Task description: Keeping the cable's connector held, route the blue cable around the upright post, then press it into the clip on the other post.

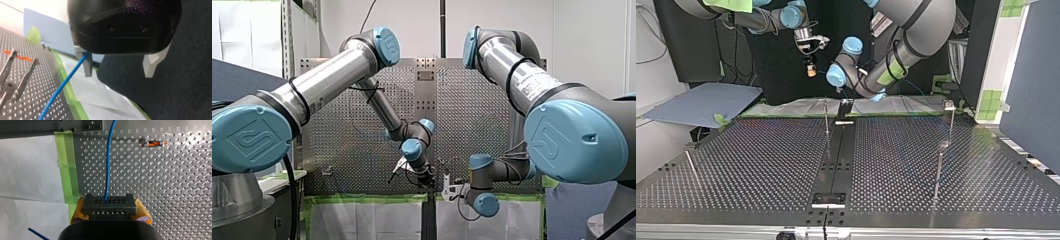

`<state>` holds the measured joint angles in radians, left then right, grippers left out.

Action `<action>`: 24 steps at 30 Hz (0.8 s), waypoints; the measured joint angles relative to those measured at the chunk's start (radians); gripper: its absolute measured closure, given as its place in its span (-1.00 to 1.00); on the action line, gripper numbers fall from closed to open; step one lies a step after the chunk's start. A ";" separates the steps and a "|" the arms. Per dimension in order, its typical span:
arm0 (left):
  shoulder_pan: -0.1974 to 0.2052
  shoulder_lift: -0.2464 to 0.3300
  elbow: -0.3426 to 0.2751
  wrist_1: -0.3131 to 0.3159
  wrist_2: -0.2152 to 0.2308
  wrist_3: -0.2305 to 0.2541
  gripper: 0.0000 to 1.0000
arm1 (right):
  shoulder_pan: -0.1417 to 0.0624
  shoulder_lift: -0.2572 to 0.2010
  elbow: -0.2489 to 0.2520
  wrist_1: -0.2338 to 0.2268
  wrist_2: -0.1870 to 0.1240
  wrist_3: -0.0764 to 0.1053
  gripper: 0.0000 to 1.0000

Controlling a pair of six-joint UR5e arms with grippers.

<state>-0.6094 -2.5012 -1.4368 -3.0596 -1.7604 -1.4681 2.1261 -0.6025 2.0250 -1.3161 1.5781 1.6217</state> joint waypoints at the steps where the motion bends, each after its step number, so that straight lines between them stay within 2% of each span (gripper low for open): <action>1: -0.002 -0.001 0.002 0.001 0.006 -0.006 -1.00 | 0.000 0.000 0.000 -0.001 -0.001 0.000 1.00; 6: -0.001 -0.002 0.004 0.024 0.037 -0.046 -1.00 | 0.002 0.000 0.000 -0.003 -0.002 0.000 1.00; 12: 0.004 -0.003 0.005 0.036 0.012 -0.078 -1.00 | 0.002 0.000 0.000 -0.003 -0.003 0.000 1.00; 24: 0.007 -0.002 0.005 0.031 -0.086 -0.003 -1.00 | 0.004 0.001 0.000 -0.003 -0.004 0.000 1.00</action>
<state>-0.6020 -2.5030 -1.4319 -3.0287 -1.8464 -1.4713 2.1296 -0.6011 2.0248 -1.3194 1.5743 1.6217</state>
